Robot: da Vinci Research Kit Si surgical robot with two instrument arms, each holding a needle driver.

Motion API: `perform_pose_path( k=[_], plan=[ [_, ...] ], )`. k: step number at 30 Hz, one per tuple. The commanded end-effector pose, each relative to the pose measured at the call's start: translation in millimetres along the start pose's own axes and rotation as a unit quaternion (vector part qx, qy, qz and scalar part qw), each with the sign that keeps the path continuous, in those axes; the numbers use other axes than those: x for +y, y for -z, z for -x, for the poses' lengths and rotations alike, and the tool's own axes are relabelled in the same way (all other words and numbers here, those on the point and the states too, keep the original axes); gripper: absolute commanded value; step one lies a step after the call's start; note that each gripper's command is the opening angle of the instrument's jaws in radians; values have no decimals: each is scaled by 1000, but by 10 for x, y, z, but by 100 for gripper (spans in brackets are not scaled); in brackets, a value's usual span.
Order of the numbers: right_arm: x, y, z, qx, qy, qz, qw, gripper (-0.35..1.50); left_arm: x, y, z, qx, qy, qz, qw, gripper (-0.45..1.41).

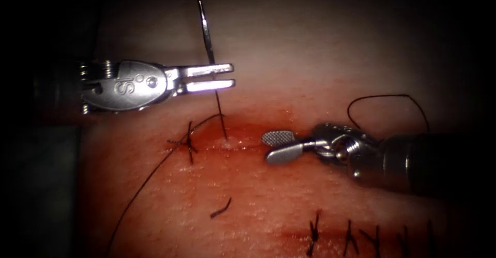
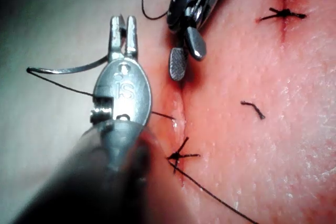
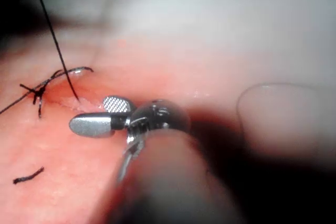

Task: Wound Closure
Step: Hand the needle back to the right gripper.

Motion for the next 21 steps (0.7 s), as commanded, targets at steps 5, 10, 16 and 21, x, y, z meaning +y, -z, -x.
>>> perform_pose_path(
  k=[5,10,16,21],
  plan=[
    [-7,-8,-16,5,-68,-27,997,130,48,-16,30,-16,-31,29,999,-45],
    [-15,-10,-26,9,-104,-42,994,133,81,-24,52,-21,-51,42,998,-45],
    [-18,-22,-23,14,-119,-58,991,123,98,-30,67,-25,-60,41,997,-45],
    [-20,-38,-20,22,-118,-53,991,126,105,-36,66,-26,-78,39,996,-45]
  ],
)
